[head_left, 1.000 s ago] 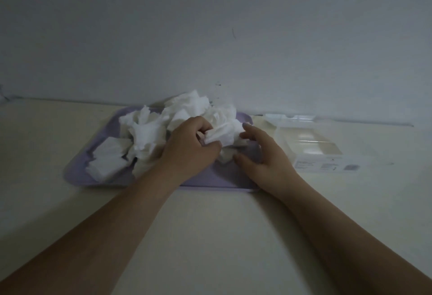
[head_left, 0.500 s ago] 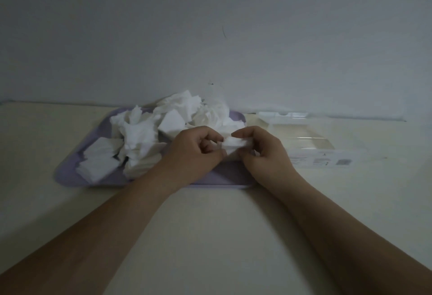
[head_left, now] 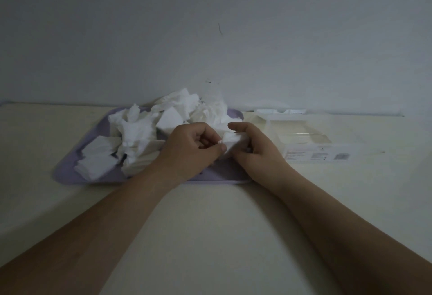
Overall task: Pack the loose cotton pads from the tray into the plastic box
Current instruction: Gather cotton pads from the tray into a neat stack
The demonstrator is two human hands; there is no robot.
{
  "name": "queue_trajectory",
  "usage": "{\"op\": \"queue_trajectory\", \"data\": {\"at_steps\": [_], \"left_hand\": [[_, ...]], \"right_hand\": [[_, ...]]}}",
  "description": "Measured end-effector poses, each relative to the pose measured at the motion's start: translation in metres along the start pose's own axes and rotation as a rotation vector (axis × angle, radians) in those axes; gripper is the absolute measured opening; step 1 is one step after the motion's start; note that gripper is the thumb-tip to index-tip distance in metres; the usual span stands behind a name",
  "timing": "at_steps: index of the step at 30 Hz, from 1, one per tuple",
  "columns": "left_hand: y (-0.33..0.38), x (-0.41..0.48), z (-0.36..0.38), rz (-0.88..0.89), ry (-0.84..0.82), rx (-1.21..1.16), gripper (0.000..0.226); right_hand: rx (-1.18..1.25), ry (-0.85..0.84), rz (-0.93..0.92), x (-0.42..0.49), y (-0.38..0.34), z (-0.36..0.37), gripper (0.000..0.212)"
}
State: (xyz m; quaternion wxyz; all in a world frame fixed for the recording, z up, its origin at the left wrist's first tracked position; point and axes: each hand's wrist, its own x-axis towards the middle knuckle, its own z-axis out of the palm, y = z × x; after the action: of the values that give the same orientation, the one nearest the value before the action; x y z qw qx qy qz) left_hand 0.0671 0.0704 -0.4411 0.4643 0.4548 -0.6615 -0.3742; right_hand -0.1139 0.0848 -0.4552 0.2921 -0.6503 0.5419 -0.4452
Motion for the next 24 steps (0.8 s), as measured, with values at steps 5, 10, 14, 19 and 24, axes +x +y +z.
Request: {"op": "queue_trajectory", "data": {"at_steps": [5,10,14,19,24], "left_hand": [[-0.002,0.001,0.002,-0.009,-0.035,0.014,0.013],[-0.013,0.009,-0.002,0.043,0.085,0.242,0.018],[-0.013,0.007,-0.002,0.037,-0.021,0.623,0.031],[-0.003,0.005,-0.002,0.021,-0.021,0.655,0.019],[-0.007,0.006,-0.003,0.080,0.011,0.691,0.028]], "right_hand": [[-0.037,-0.041,-0.021,0.001,0.002,0.003,0.052],[-0.118,0.028,-0.055,0.001,0.000,0.003,0.038],[-0.102,0.173,-0.051,0.002,-0.001,0.001,0.045],[-0.090,0.190,-0.027,0.002,-0.001,0.001,0.044],[-0.099,0.266,-0.022,0.002,-0.001,-0.001,0.050]]}}
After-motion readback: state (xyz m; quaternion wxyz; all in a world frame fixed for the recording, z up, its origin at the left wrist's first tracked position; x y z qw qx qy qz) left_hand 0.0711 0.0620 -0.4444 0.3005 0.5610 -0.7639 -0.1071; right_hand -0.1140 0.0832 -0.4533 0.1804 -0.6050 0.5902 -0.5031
